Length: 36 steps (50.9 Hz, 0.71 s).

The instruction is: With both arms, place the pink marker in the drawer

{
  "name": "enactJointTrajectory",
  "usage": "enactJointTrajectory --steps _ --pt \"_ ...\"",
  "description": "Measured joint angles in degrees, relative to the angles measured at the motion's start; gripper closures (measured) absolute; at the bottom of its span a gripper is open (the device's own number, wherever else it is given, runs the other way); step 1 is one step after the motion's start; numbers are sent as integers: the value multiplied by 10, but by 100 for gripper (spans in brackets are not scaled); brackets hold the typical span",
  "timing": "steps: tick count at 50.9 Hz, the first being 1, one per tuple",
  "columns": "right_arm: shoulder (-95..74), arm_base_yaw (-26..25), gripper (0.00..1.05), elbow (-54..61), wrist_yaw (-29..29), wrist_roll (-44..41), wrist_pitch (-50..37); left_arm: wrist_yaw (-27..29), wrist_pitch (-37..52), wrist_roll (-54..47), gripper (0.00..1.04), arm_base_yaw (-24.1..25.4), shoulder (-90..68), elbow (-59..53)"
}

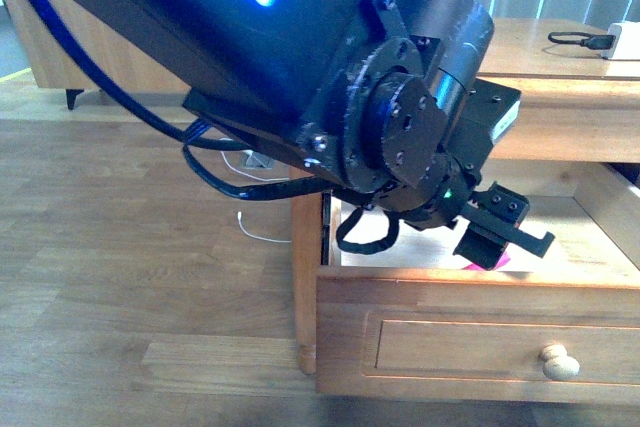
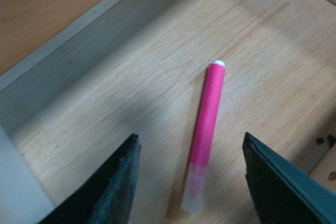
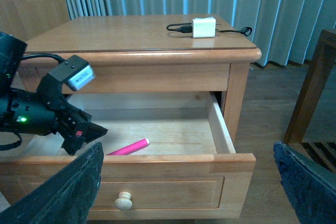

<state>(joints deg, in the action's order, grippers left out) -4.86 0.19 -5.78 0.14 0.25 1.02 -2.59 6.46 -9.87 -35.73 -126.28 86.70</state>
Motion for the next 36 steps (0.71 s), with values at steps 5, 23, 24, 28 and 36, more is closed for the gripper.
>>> enactJointTrajectory --steps 5,23,24,28,36 --pt "0 0 8 0 0 0 0 19 34 9 25 13 45 -57" --pt "0 0 8 0 0 0 0 102 147 55 6 101 301 -298" --pt "0 0 8 0 0 0 0 103 149 58 6 107 321 -315" --pt "0 0 8 0 0 0 0 108 153 68 6 131 401 -380" --pt "0 0 8 0 0 0 0 137 144 72 6 146 568 -489"
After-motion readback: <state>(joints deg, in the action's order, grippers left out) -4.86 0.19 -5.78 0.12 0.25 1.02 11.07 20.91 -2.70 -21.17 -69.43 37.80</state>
